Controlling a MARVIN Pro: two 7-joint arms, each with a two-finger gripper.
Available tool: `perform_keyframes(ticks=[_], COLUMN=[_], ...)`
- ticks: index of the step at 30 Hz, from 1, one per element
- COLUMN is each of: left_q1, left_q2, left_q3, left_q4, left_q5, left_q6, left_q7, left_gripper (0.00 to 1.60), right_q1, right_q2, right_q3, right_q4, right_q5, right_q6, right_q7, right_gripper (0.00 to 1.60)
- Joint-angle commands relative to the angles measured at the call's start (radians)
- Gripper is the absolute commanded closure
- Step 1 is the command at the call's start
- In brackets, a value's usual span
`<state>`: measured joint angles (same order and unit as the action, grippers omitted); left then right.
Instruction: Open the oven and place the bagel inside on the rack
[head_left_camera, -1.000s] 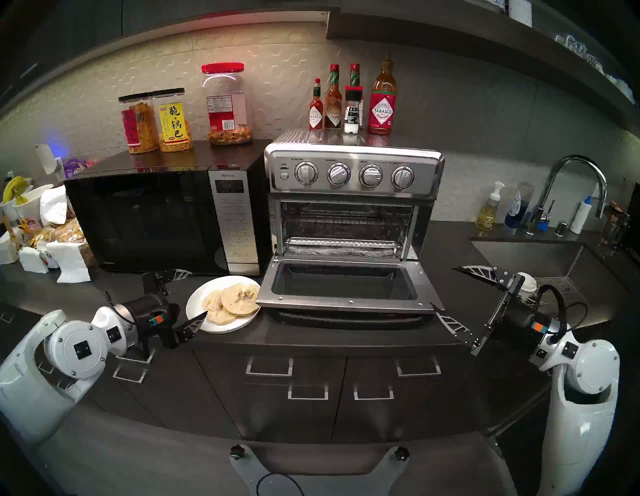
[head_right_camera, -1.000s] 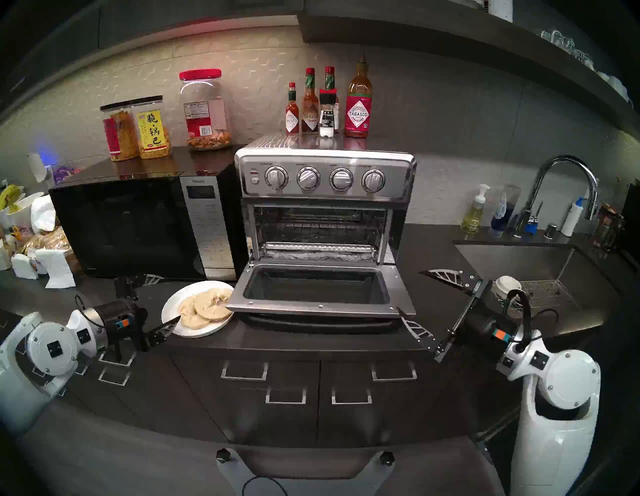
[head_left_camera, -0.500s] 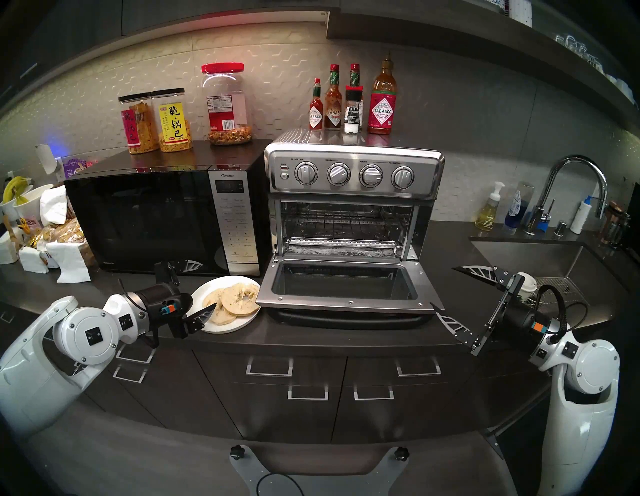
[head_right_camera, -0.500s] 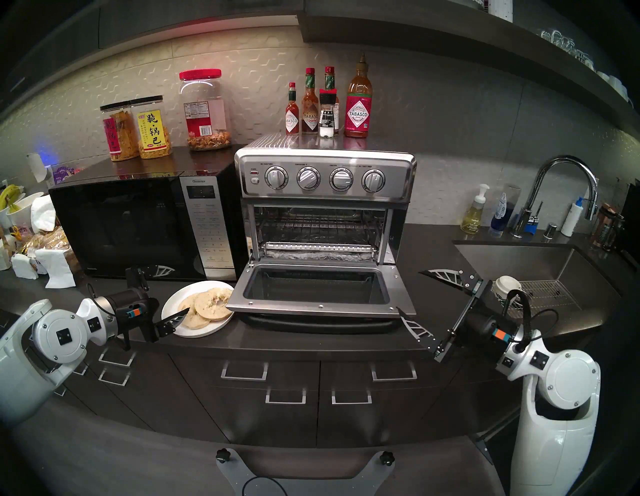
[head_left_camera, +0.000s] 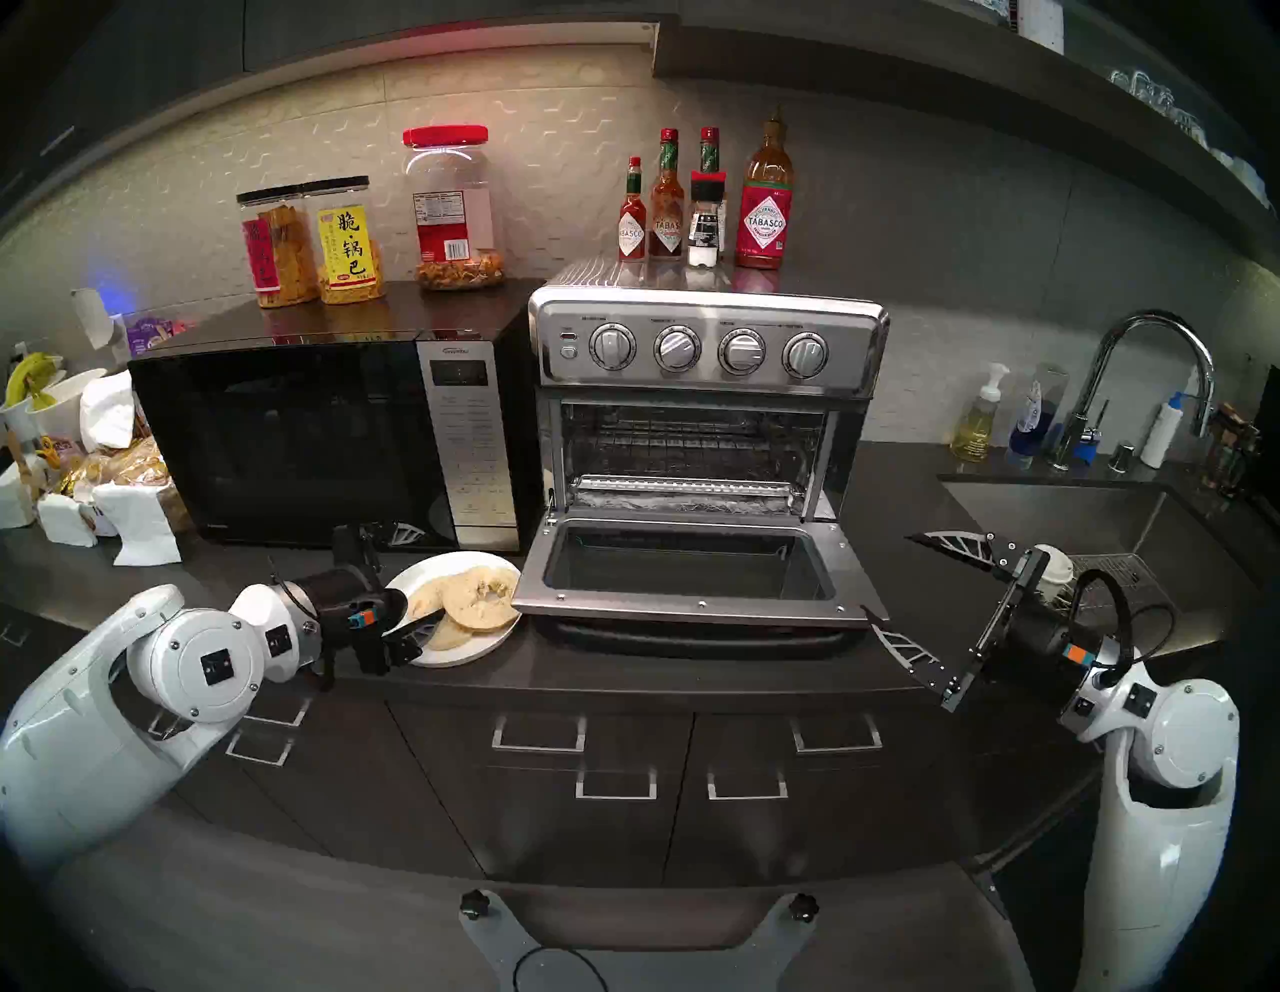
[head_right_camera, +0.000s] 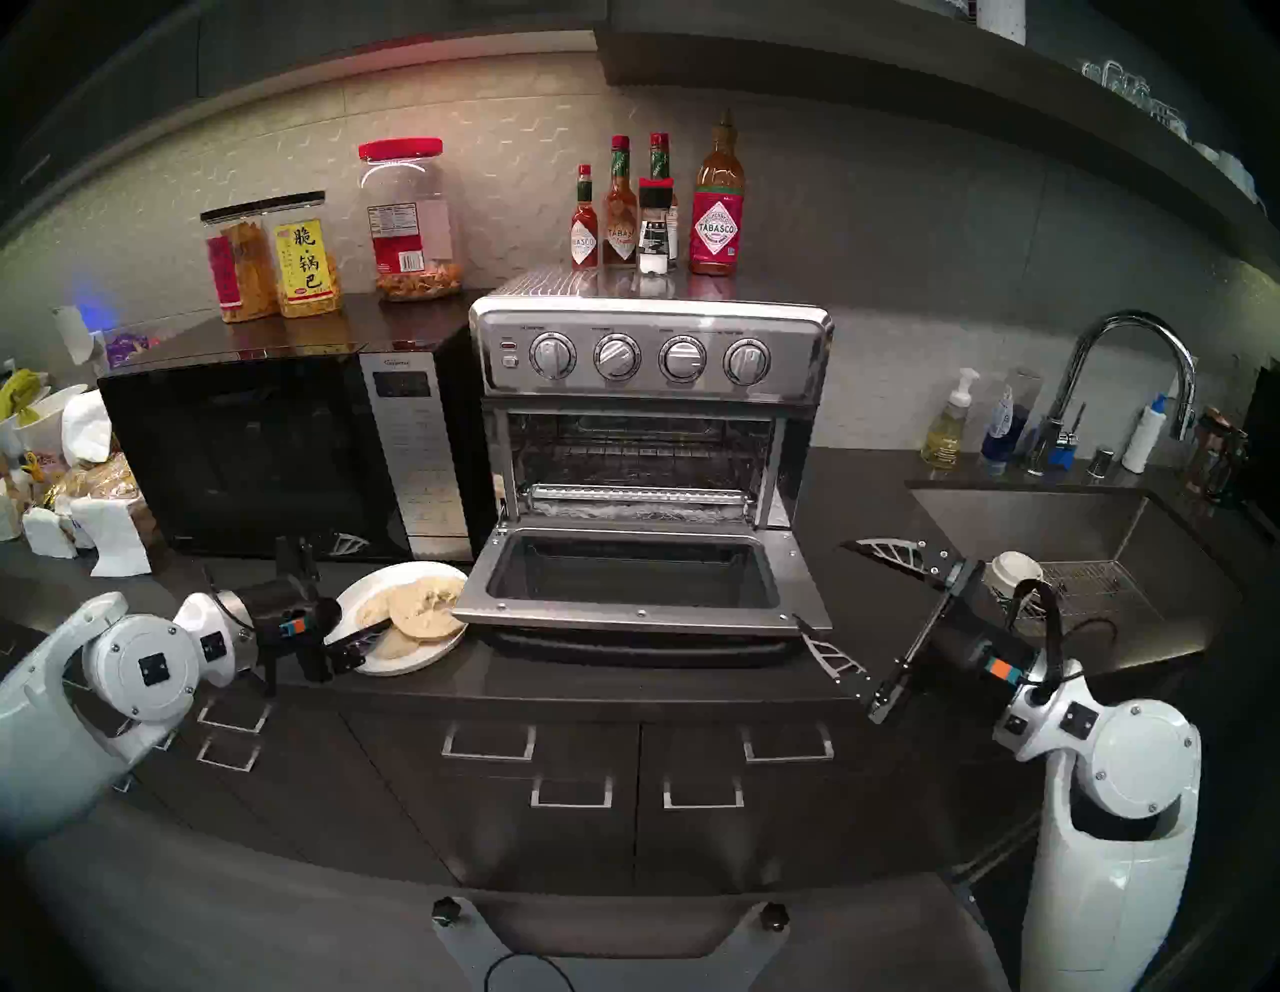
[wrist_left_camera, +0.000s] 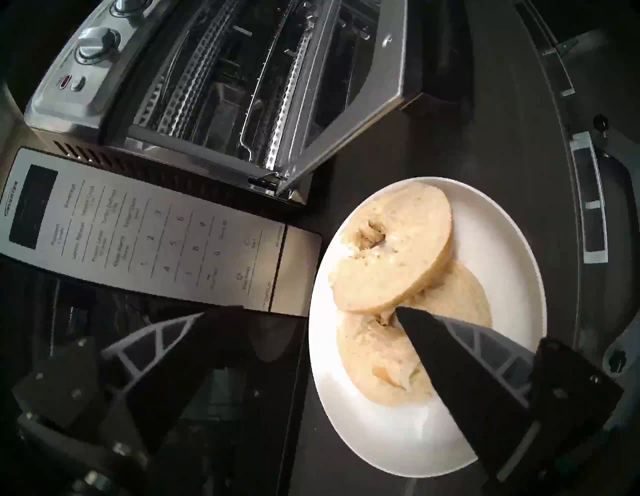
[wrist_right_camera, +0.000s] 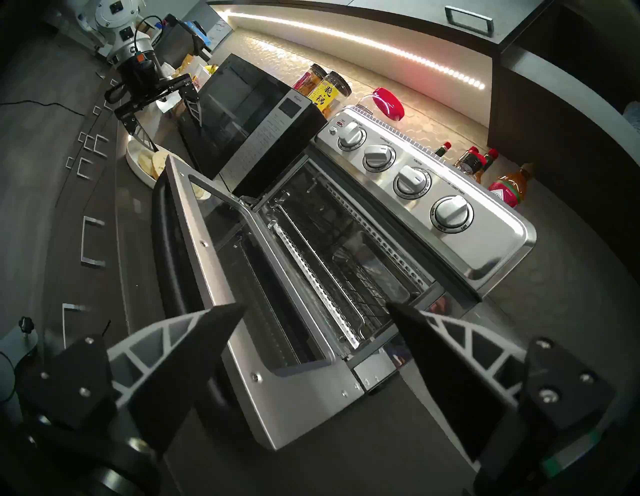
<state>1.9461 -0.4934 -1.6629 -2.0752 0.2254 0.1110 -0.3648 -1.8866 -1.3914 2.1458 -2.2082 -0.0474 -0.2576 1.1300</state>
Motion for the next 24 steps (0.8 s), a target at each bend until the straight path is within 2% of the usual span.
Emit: perform_keyframes(ticks=[1,24], left_q1=[-0.064,-0.155], left_q2=[0.002,-0.014], left_q3=[0.031,0.178], left_q4=[0.000,0.042], left_q5=[0.009,0.071], left_q6=[-0.003,-0.020], left_q7=[0.008,0.008], left_gripper=[0.00,0.00], right_q1=[0.006,0.006], right_q2=[0.001,0.001], right_q3=[-0.002,-0.001], right_q4=[-0.011,-0.012], right_q5=[0.010,0.011], right_q6=[0.003,0.003], right_q7=[0.001,0.002], right_gripper=[0.00,0.00])
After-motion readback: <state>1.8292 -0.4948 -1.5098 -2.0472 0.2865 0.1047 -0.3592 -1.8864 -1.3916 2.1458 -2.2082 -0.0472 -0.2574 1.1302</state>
